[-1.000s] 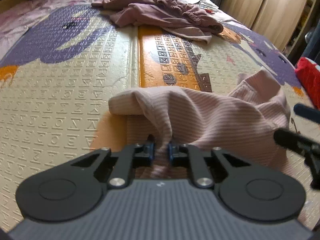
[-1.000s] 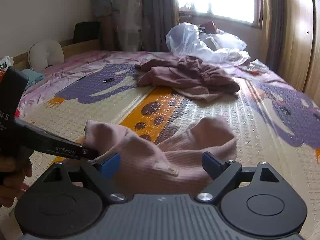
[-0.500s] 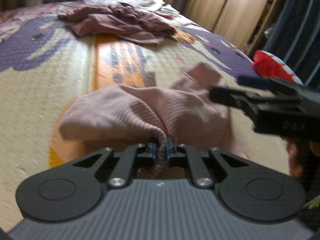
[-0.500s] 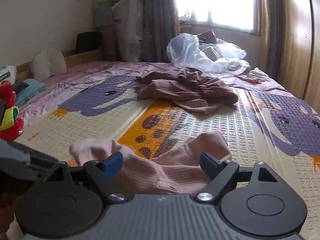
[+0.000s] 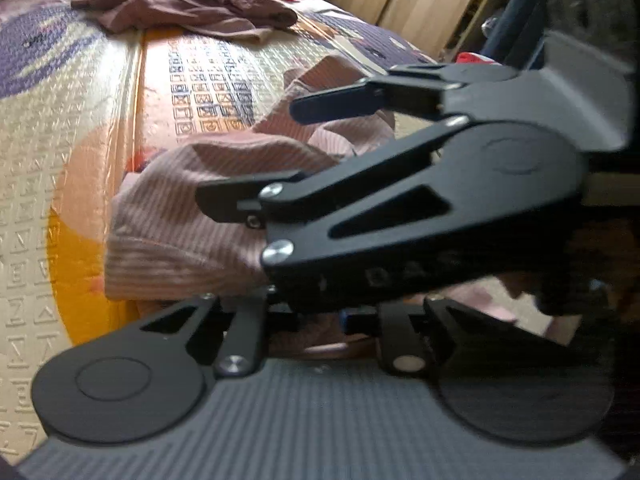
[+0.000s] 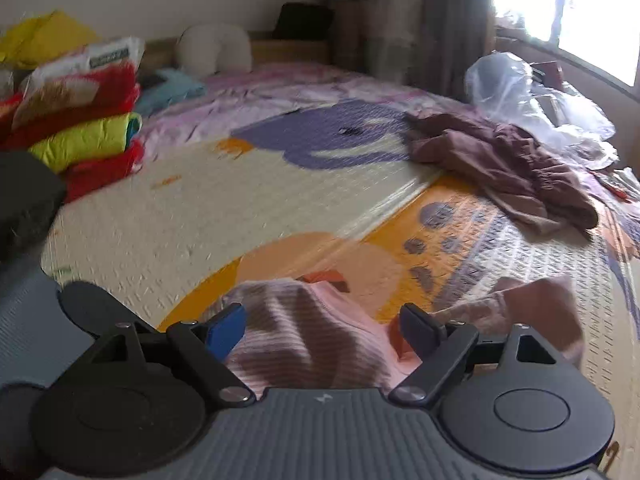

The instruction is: Fold clothes

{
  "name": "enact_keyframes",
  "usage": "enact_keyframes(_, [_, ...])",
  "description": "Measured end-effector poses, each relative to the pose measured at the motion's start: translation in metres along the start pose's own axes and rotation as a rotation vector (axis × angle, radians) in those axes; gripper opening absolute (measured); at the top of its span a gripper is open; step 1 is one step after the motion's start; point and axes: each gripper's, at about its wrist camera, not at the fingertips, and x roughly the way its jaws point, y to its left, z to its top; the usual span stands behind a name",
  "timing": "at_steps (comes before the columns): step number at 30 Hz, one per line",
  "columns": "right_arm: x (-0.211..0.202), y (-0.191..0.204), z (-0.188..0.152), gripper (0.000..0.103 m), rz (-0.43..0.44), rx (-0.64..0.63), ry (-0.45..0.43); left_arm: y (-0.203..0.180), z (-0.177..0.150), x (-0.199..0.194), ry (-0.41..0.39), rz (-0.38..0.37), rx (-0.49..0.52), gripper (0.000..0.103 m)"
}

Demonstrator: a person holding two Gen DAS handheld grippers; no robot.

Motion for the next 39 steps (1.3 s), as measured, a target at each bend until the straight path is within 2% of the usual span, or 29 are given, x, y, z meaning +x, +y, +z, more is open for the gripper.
enact_keyframes(3, [0.010, -0.003, -0.001, 0.086, 0.004, 0.012, 0.034, 0.010, -0.003, -0.010, 0.026, -0.028, 0.018, 0.019])
enact_keyframes(4, [0.013, -0.003, -0.002, 0.086, 0.004, 0.015, 0.043, 0.013, -0.003, -0.014, 0.033, -0.006, 0.032, 0.022])
enact_keyframes(6, [0.017, -0.004, -0.005, 0.086, 0.006, 0.019, 0.060, 0.019, -0.004, -0.022, 0.047, 0.037, 0.059, 0.045])
enact_keyframes(10, [0.018, -0.002, -0.005, 0.086, 0.008, 0.026, 0.053, 0.031, -0.006, -0.038, 0.076, 0.122, 0.115, 0.053])
enact_keyframes(14, [0.011, 0.005, 0.001, 0.086, 0.048, 0.011, 0.016, 0.051, -0.004, -0.060, 0.053, 0.260, 0.119, 0.062])
enact_keyframes(18, [0.009, 0.023, 0.003, 0.086, 0.102, -0.073, 0.024, 0.070, -0.002, -0.075, 0.038, 0.432, 0.114, 0.079])
enact_keyframes(20, [0.011, 0.034, 0.002, 0.086, 0.119, -0.124, 0.039, 0.083, 0.000, -0.077, 0.038, 0.487, 0.072, 0.079])
enact_keyframes(22, [0.014, 0.044, 0.000, 0.086, 0.121, -0.167, 0.056, 0.090, 0.002, -0.077, 0.039, 0.504, 0.037, 0.079])
enact_keyframes(25, [0.026, 0.056, -0.006, 0.083, 0.059, -0.219, 0.080, 0.090, 0.005, -0.069, 0.046, 0.511, 0.030, 0.080])
enact_keyframes(26, [0.030, 0.058, -0.007, 0.077, 0.039, -0.230, 0.088, 0.088, 0.006, -0.068, 0.044, 0.512, 0.030, 0.082])
enact_keyframes(27, [0.032, 0.057, -0.007, 0.066, 0.027, -0.229, 0.092, 0.087, 0.008, -0.066, 0.040, 0.509, 0.027, 0.085])
enact_keyframes(28, [0.032, 0.055, -0.007, 0.061, 0.020, -0.220, 0.092, 0.085, 0.010, -0.065, 0.036, 0.506, 0.024, 0.086])
enact_keyframes(30, [0.027, 0.048, -0.005, 0.041, 0.014, -0.194, 0.077, 0.082, 0.017, -0.061, 0.024, 0.504, 0.011, 0.093])
enact_keyframes(31, [0.023, 0.044, -0.004, 0.037, 0.011, -0.178, 0.064, 0.082, 0.019, -0.060, 0.018, 0.505, 0.000, 0.093])
enact_keyframes(33, [0.014, 0.034, -0.003, 0.024, 0.001, -0.138, 0.035, 0.082, 0.023, -0.060, 0.008, 0.503, -0.022, 0.093])
enact_keyframes(35, [0.005, 0.021, -0.001, 0.017, -0.012, -0.086, 0.005, 0.082, 0.023, -0.059, 0.000, 0.498, -0.044, 0.093])
enact_keyframes(39, [-0.016, -0.008, 0.000, 0.017, -0.007, 0.044, -0.061, 0.078, 0.028, -0.052, -0.005, 0.487, -0.053, 0.093])
